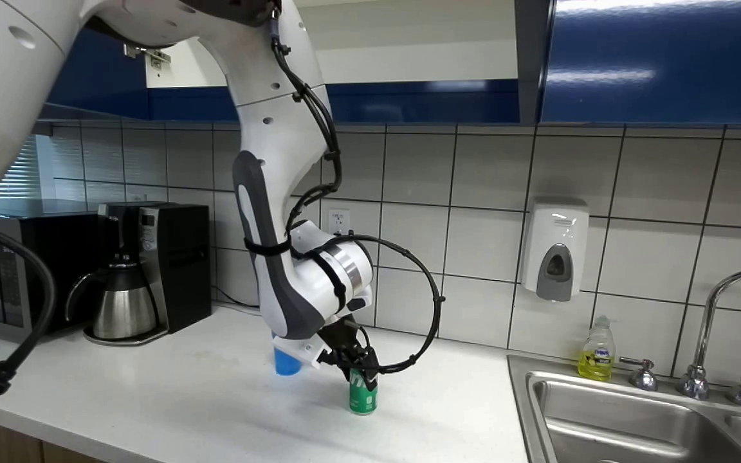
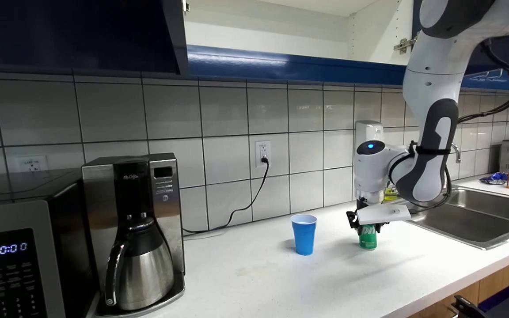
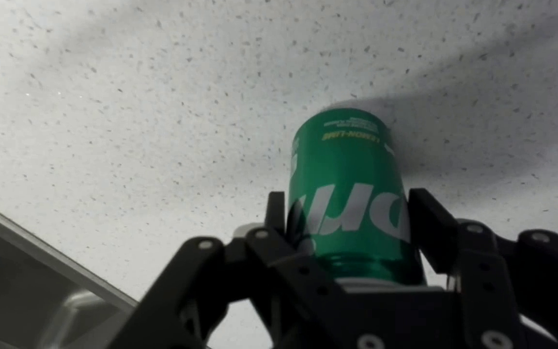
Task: Put the green can in the open upper cabinet.
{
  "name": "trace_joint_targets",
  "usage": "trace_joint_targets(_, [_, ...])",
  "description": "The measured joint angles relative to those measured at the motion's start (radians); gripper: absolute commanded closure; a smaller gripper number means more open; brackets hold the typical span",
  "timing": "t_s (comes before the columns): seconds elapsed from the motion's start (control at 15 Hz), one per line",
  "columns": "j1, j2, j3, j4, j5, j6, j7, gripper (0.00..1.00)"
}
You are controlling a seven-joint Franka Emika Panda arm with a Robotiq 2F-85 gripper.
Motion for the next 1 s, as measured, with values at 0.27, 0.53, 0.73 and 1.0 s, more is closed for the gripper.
trace_joint_targets(0.27, [0.005, 0.01, 0.0, 0.019, -0.056, 0.0, 0.053, 0.62])
trace_joint_targets(0.53, [0.01, 0.012, 0.003, 0.021, -0.067, 0.0, 0.068, 0.62])
trace_joint_targets(0.73, [0.018, 0.008, 0.018, 0.013, -0.04, 0.001, 0.065, 0.62])
trace_joint_targets(1.0, [0.041, -0.028, 0.069, -0.043, 0.073, 0.001, 0.008, 0.62])
